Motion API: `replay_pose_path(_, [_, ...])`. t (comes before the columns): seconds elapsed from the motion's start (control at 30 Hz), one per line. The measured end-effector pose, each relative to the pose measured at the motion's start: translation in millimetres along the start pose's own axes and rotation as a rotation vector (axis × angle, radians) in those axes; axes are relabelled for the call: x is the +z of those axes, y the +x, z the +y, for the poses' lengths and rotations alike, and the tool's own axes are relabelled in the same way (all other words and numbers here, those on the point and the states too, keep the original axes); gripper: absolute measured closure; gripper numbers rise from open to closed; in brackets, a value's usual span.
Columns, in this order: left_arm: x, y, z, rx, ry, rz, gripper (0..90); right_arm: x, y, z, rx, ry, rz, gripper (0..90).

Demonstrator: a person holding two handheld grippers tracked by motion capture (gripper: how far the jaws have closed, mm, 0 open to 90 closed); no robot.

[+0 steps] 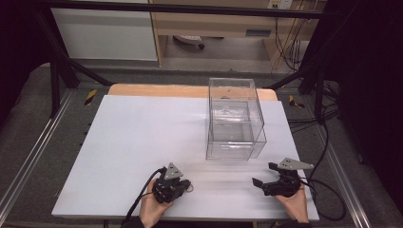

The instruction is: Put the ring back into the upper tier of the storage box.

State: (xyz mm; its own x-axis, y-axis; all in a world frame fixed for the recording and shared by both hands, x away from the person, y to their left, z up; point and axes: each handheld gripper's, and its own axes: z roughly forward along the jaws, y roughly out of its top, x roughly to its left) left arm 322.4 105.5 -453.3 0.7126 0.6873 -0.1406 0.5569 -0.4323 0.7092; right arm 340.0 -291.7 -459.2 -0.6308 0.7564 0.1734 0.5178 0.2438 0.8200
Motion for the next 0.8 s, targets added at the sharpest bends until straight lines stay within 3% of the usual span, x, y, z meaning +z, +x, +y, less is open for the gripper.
replay_pose_path(0.8, [-0.4,2.5,-2.6,-0.016,-0.027,-0.013,87.6,0.0,-0.3,0.0,-0.001,-0.001,0.001,0.5])
